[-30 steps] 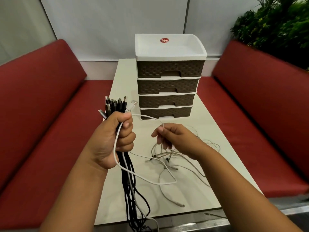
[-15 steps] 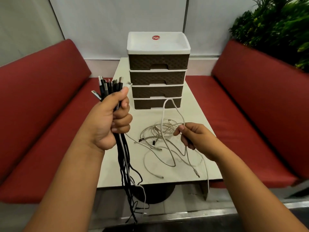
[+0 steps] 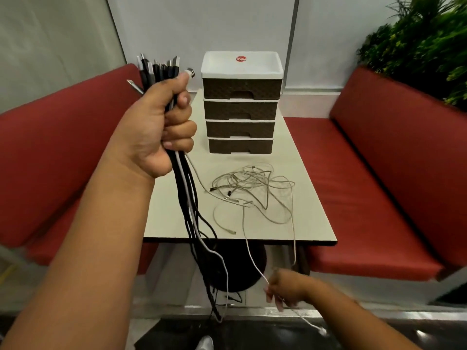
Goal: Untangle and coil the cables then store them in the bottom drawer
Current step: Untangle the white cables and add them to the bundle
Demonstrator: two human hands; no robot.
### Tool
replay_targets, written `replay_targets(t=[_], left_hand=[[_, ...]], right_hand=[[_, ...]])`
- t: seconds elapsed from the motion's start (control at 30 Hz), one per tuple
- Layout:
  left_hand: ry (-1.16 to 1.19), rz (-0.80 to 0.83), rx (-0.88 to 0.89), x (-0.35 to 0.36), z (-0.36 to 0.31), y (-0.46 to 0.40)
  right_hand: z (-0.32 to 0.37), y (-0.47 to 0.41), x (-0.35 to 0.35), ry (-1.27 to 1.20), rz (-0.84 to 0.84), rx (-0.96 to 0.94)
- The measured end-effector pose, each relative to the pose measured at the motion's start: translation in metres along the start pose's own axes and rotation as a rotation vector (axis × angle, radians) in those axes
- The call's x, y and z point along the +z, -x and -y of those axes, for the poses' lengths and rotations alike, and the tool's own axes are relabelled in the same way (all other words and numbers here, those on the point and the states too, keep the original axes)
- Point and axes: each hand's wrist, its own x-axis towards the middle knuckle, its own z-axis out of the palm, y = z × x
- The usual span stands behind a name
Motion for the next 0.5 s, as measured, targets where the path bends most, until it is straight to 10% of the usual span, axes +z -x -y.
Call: replay_targets(t=[0.33, 0.5], left_hand=[[-0.016, 0.002, 0.047, 0.033, -0.005, 0.008], [-0.032, 0.002, 0.035, 0.052, 0.003, 0.011]], right_hand=[[-0.018, 0.002, 0.021, 0.291, -0.047, 0.052], [0.047, 0.068, -0.053, 0.121, -0.436, -0.213]])
